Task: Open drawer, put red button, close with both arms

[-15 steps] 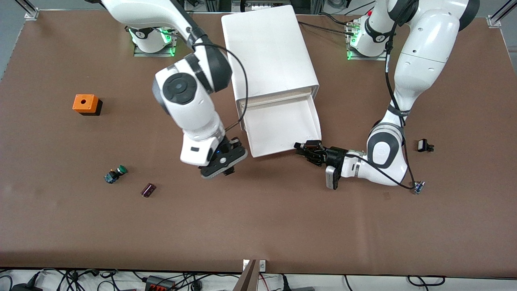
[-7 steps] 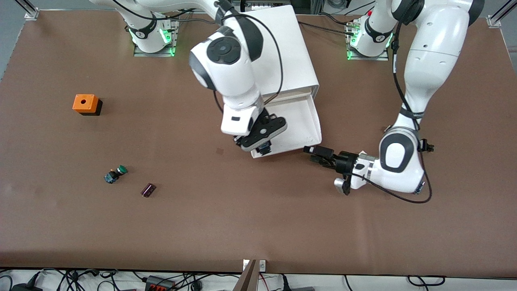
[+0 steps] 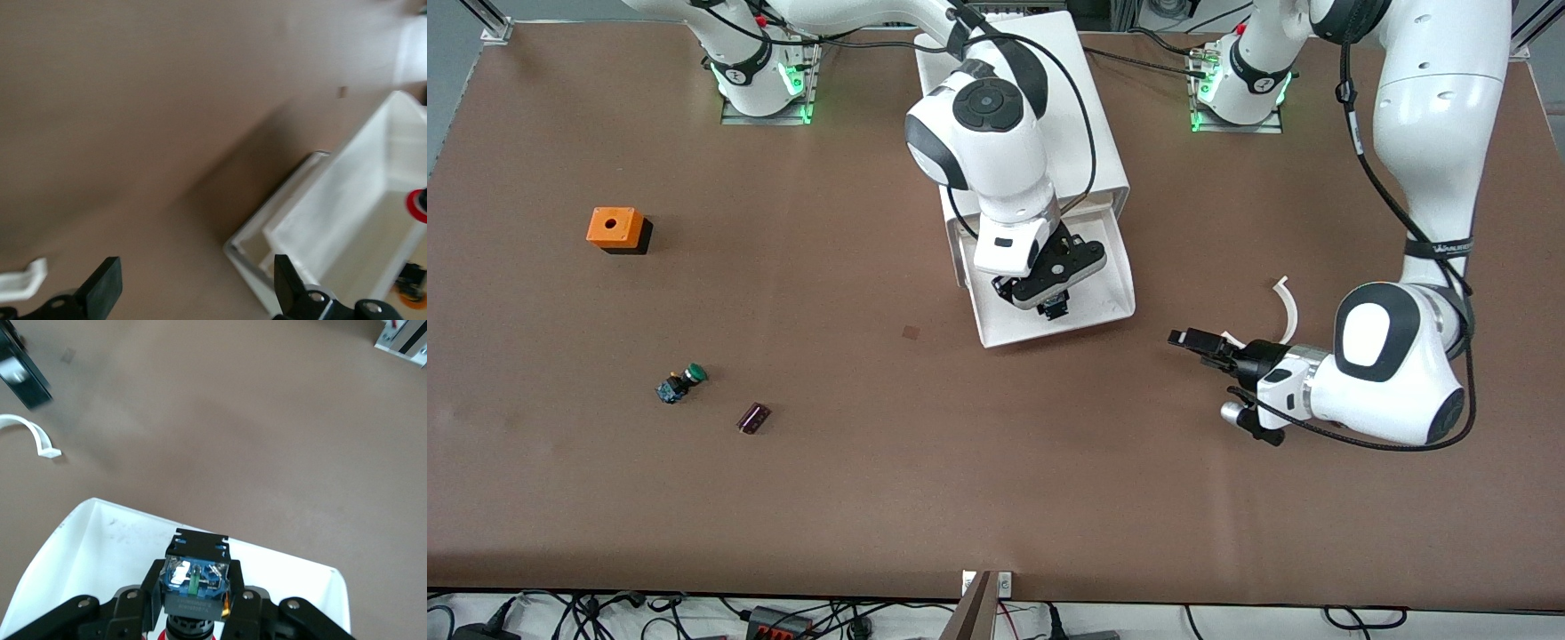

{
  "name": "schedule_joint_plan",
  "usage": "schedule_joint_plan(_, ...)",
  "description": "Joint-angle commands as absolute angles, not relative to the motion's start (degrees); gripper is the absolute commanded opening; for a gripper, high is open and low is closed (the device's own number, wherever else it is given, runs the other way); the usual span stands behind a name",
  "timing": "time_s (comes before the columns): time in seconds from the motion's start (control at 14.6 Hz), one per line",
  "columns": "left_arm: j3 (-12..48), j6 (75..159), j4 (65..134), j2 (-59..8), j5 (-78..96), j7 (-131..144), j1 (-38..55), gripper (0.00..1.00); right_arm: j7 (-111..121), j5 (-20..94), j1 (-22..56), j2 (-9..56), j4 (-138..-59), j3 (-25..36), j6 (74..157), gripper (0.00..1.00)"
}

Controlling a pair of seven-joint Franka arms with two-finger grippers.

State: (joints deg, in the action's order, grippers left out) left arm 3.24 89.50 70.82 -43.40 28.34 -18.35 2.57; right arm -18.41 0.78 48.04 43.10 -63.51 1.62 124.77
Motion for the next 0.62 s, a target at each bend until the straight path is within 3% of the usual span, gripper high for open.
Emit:
schedule_joint_plan(0.0,3.95,88.77,70.75,-40.96,15.70,-9.61,3.69,1.00,-21.00,1.93,48.78,44.12,-62.05,1.85,120.69,0.00)
schedule_joint_plan(0.55,3.69,89.21,69.62,-40.25,6.33,3.60,7.47,1.00,-22.58,5.71,48.87,47.28,-61.96,2.02,119.53,0.00)
